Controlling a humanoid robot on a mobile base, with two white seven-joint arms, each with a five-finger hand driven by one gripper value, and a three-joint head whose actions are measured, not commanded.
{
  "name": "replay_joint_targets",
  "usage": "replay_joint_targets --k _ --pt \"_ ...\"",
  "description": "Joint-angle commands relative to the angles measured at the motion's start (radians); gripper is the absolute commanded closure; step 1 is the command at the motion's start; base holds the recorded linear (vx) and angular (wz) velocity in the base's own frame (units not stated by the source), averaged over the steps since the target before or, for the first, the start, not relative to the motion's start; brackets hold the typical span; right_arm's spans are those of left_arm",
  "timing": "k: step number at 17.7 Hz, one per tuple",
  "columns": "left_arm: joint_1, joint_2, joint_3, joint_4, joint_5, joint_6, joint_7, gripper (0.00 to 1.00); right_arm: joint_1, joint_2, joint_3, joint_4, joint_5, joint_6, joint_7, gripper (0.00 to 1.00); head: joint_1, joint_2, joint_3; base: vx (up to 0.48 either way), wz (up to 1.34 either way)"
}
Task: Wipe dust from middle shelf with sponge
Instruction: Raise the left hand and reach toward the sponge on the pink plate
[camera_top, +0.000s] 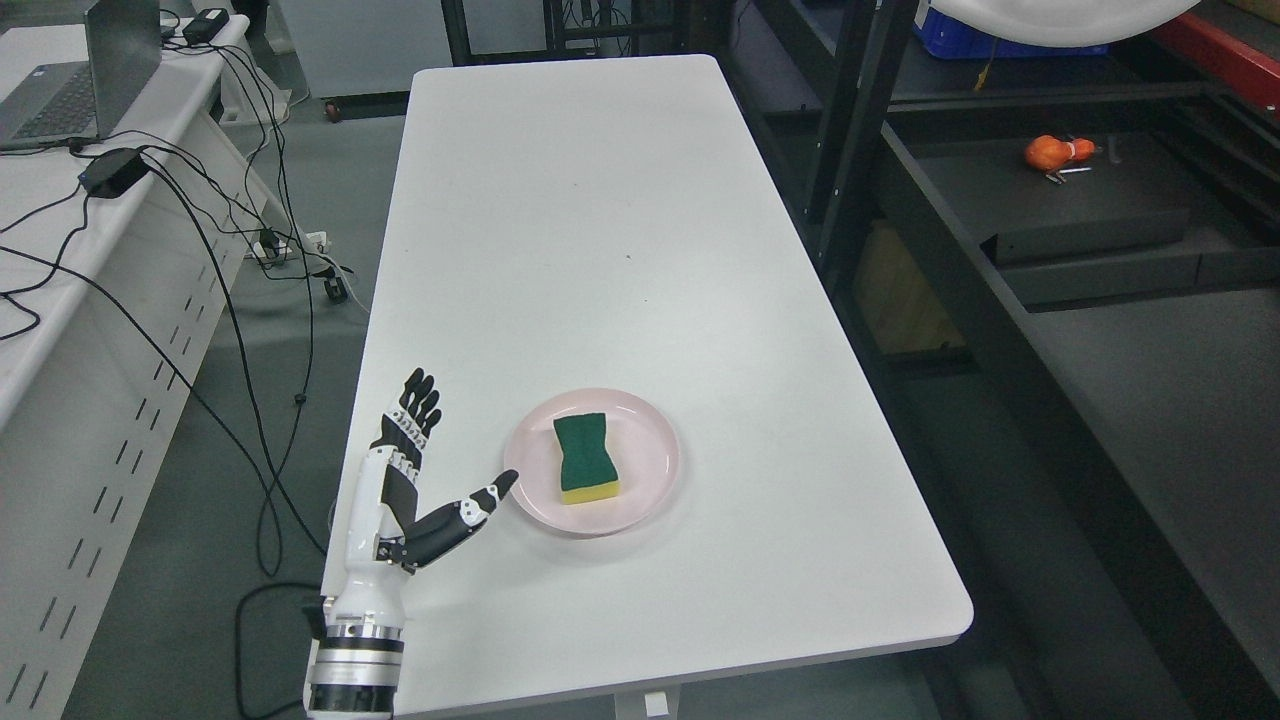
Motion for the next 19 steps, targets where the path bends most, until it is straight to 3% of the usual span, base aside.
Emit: replay_joint_targets --k 1,4,6,10,13,19 --pt "-0.098 0.151 0.094 0.022 -0.213 -0.016 -0.186 0.01 0.000 -0.017 0.000 -0.017 0.000 0.072 0.000 0.00 0.0000 0.000 0.000 0.000 0.00" --pt "-0.196 0.275 0.097 0.098 -0.460 -0.047 -0.257 0.01 0.000 -0.017 0.000 -0.017 0.000 0.072 0.000 0.00 0.0000 0.000 0.000 0.000 0.00" --pt "-0.267 0.358 0.118 0.186 -0.674 -0.165 -0.318 0.02 0.000 -0.017 0.000 -0.017 0.000 0.072 0.000 0.00 0.0000 0.000 0.000 0.000 0.00" --pt "-0.356 0.308 0.131 0.208 -0.685 -0.233 -0.365 0.02 0.000 -0.017 0.000 -0.017 0.000 0.072 0.000 0.00 0.0000 0.000 0.000 0.000 0.00" --pt "-0.397 0.406 0.065 0.224 -0.723 -0.242 -0.560 0.15 0.000 -0.017 0.000 -0.017 0.000 0.072 0.000 0.00 0.0000 0.000 0.000 0.000 0.00" --pt "-0.592 0.423 -0.017 0.366 -0.982 -0.342 -0.565 0.16 0.000 -0.017 0.000 -0.017 0.000 0.072 0.000 0.00 0.0000 0.000 0.000 0.000 0.00"
